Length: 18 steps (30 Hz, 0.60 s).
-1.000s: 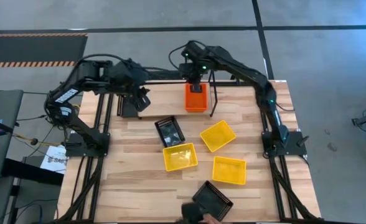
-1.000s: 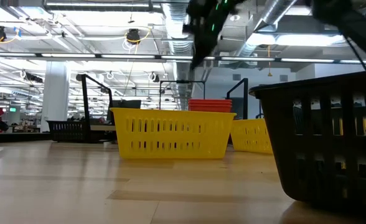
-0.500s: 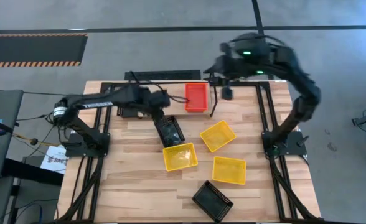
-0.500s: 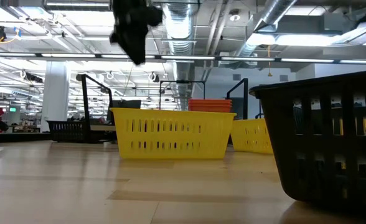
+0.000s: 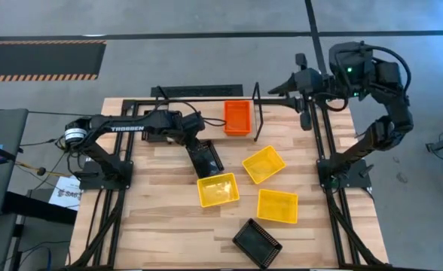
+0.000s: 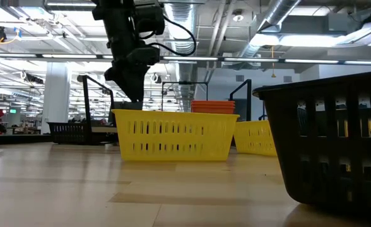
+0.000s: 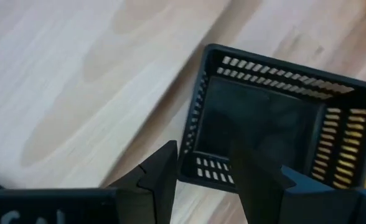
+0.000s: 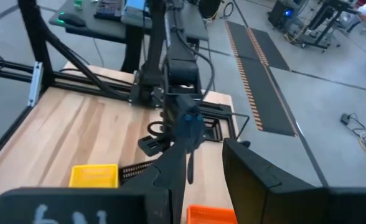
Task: Stack baskets on shelf by color
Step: Put the middle black bin on the shelf
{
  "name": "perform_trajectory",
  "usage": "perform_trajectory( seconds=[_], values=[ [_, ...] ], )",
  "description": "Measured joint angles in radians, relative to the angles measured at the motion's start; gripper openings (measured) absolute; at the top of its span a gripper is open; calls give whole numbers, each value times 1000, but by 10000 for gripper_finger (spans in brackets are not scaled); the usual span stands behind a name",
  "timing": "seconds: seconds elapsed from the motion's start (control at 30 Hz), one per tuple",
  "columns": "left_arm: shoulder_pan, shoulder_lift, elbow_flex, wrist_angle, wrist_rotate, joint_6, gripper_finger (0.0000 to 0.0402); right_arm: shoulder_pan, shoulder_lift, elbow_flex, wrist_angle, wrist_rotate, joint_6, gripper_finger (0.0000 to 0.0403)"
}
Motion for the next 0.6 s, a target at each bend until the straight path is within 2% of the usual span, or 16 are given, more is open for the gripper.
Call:
perform_trajectory(
  seconds=[0.1, 0.23, 0.6],
  values=[
    [1, 5, 0, -1, 32, 38, 134, 12, 8, 0, 1, -1, 0, 124],
    [1, 41, 1, -35, 18, 99, 134, 23, 27, -2, 3, -1, 0, 124],
    [2, 184, 8, -53, 31, 230, 134, 76, 54, 0, 157, -3, 18, 124]
  ],
)
